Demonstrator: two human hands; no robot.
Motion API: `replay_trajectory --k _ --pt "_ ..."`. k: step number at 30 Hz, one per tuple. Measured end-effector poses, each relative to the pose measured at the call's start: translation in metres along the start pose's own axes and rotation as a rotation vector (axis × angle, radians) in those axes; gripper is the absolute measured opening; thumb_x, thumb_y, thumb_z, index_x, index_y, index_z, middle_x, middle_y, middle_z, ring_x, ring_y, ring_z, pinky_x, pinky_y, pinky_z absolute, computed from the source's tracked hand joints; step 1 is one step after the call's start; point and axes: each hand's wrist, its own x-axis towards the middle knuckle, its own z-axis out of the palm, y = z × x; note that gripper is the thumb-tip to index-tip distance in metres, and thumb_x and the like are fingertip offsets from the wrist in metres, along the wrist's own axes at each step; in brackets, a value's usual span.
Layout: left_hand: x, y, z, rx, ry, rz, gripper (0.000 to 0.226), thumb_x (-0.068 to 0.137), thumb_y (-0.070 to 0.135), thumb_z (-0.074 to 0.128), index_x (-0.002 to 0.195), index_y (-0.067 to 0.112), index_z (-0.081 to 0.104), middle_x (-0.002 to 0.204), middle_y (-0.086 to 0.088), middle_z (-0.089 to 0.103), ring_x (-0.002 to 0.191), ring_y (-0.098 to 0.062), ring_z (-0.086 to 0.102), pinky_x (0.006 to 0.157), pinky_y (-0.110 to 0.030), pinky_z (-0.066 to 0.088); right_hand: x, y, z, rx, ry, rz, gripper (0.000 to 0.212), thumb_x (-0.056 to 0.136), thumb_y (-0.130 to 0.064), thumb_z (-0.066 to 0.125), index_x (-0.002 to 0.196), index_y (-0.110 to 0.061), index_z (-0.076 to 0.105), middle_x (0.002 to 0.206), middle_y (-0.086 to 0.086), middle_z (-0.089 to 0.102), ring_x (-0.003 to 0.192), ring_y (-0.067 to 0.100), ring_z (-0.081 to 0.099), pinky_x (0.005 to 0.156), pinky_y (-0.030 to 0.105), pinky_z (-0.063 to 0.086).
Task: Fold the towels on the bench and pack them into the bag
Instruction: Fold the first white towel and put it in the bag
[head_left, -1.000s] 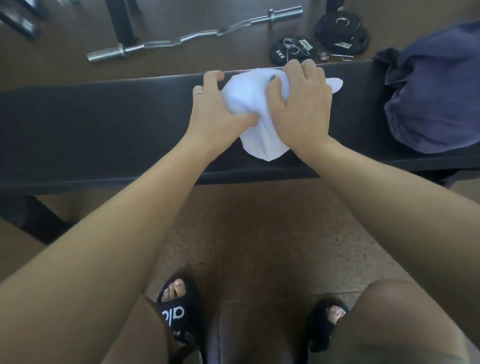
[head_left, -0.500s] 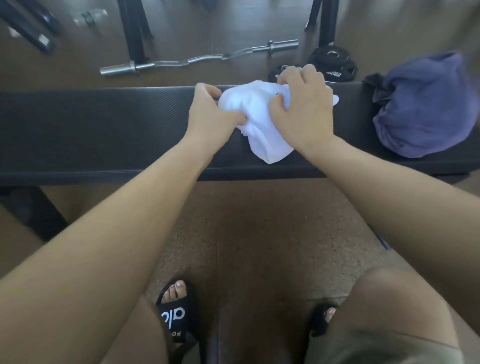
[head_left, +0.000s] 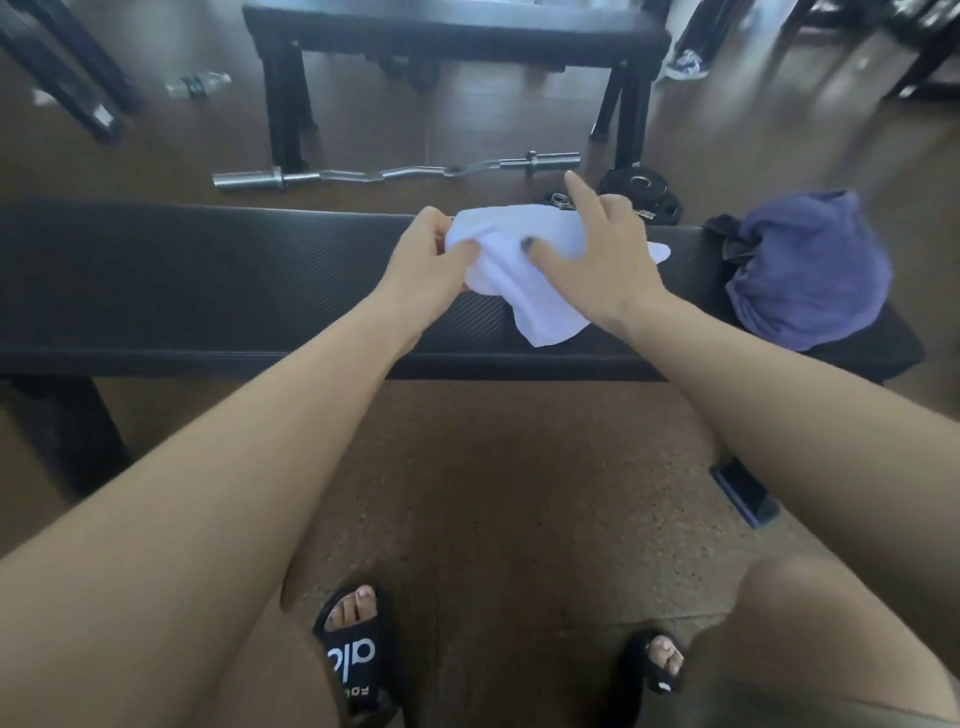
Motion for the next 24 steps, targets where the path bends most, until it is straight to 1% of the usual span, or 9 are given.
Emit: replay_trajectory --k 2,4,5,10,13,15,18,21,24 --pt "-0.001 0.006 -0.002 0.014 -0.024 0.044 0.015 0.092 0.023 0.055 0.094 0.016 0.042 0.091 -0.007 0.05 0.082 -0.016 0.05 0.087 -0.046 0.059 -0.005 -0.003 0.004 -0.026 -0.084 0.021 0.094 0.078 -0.062 0.062 0.157 -0.042 0.014 0.16 0.004 0.022 0.148 0.025 0.02 0.115 0.051 0.029" --pt "0.001 0.011 -0.004 0.059 -0.018 0.083 0.011 0.098 0.019 0.051 0.099 0.016 0.04 0.087 -0.002 0.045 0.075 -0.012 0.043 0.066 -0.024 0.049 -0.009 0.0 0.009 -0.095 -0.114 0.001 0.102 0.076 -0.049 0.071 0.157 -0.041 0.01 0.161 0.003 0.02 0.147 0.025 0.02 0.112 0.049 0.033" --pt "0.001 0.012 -0.004 0.078 -0.018 0.101 0.009 0.1 0.017 0.049 0.099 0.015 0.04 0.085 0.001 0.044 0.072 -0.011 0.041 0.06 -0.02 0.042 -0.012 0.003 0.012 -0.125 -0.099 -0.023 0.103 0.075 -0.042 0.072 0.158 -0.039 0.011 0.158 0.005 0.023 0.145 0.026 0.024 0.109 0.049 0.037" --pt "0.002 0.008 -0.006 0.286 -0.089 0.218 0.01 0.102 0.02 0.046 0.1 0.012 0.04 0.079 0.006 0.045 0.072 -0.013 0.039 0.06 -0.025 0.033 -0.019 0.026 0.022 0.017 0.097 -0.056 0.087 0.075 -0.026 0.069 0.154 -0.027 0.032 0.134 0.01 0.041 0.123 0.031 0.047 0.099 0.045 0.047" --pt "0.0 0.003 -0.005 0.325 -0.115 0.193 0.019 0.102 0.025 0.049 0.108 0.008 0.041 0.085 -0.001 0.05 0.076 -0.016 0.045 0.065 -0.03 0.038 -0.008 0.017 0.021 0.018 0.012 0.011 0.093 0.076 -0.02 0.069 0.156 -0.032 0.023 0.141 0.008 0.034 0.131 0.029 0.038 0.098 0.042 0.044" --pt "-0.004 -0.003 0.0 0.249 -0.126 0.134 0.027 0.1 0.032 0.056 0.119 0.014 0.048 0.103 -0.004 0.062 0.088 -0.017 0.059 0.073 -0.032 0.05 -0.003 0.013 0.017 -0.057 -0.115 0.029 0.096 0.076 -0.018 0.068 0.156 -0.039 0.019 0.144 0.003 0.032 0.134 0.025 0.031 0.093 0.037 0.039" --pt "-0.006 -0.011 0.005 0.136 -0.095 0.036 0.039 0.092 0.04 0.071 0.125 0.023 0.056 0.116 0.006 0.067 0.104 -0.008 0.066 0.078 -0.026 0.056 -0.002 0.017 0.005 0.057 -0.246 0.005 0.092 0.077 -0.015 0.067 0.154 -0.043 0.025 0.146 -0.003 0.032 0.131 0.019 0.03 0.094 0.034 0.036" --pt "-0.003 -0.017 0.005 0.119 -0.067 0.012 0.04 0.086 0.031 0.077 0.121 0.022 0.06 0.114 0.009 0.069 0.103 -0.007 0.067 0.08 -0.027 0.055 -0.001 0.026 -0.009 0.375 -0.246 0.076 0.08 0.081 -0.016 0.067 0.15 -0.042 0.036 0.138 -0.007 0.036 0.127 0.014 0.037 0.1 0.031 0.037" --pt "0.0 -0.011 0.006 0.139 -0.047 0.043 0.033 0.089 0.023 0.07 0.121 0.022 0.063 0.114 0.009 0.069 0.105 -0.009 0.067 0.084 -0.028 0.056 0.003 0.031 -0.012 0.406 -0.18 0.107 0.063 0.084 -0.028 0.069 0.143 -0.034 0.048 0.135 -0.01 0.046 0.124 0.012 0.045 0.1 0.029 0.038"
